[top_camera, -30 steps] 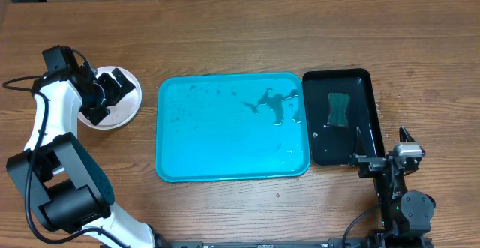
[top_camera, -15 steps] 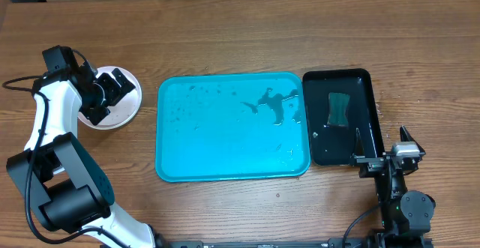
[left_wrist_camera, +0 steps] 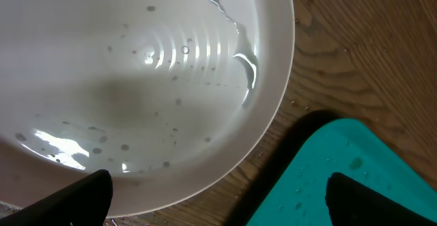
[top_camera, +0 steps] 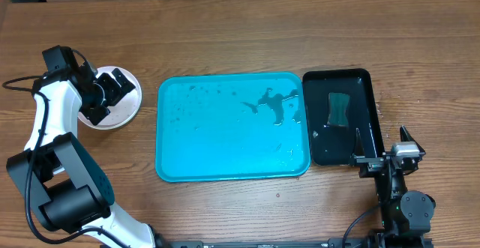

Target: Clean dirty plates on tray and stack at the side

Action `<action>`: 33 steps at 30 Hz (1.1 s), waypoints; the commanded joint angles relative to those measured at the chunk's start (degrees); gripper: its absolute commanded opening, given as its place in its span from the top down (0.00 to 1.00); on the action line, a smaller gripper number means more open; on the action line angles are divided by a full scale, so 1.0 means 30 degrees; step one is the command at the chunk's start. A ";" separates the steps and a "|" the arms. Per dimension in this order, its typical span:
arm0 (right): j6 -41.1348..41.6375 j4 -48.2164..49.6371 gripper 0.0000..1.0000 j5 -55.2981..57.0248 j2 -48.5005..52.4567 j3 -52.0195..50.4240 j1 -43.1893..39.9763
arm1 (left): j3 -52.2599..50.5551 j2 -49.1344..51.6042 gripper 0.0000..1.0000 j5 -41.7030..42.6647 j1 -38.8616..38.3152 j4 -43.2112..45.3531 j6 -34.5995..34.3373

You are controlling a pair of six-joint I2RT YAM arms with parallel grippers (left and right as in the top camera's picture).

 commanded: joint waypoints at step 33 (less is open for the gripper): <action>-0.0131 0.0109 0.00 0.0029 -0.0211 -0.0204 -0.0073 | -0.0131 -0.9741 0.00 -0.0488 -0.2805 -0.0087 0.0430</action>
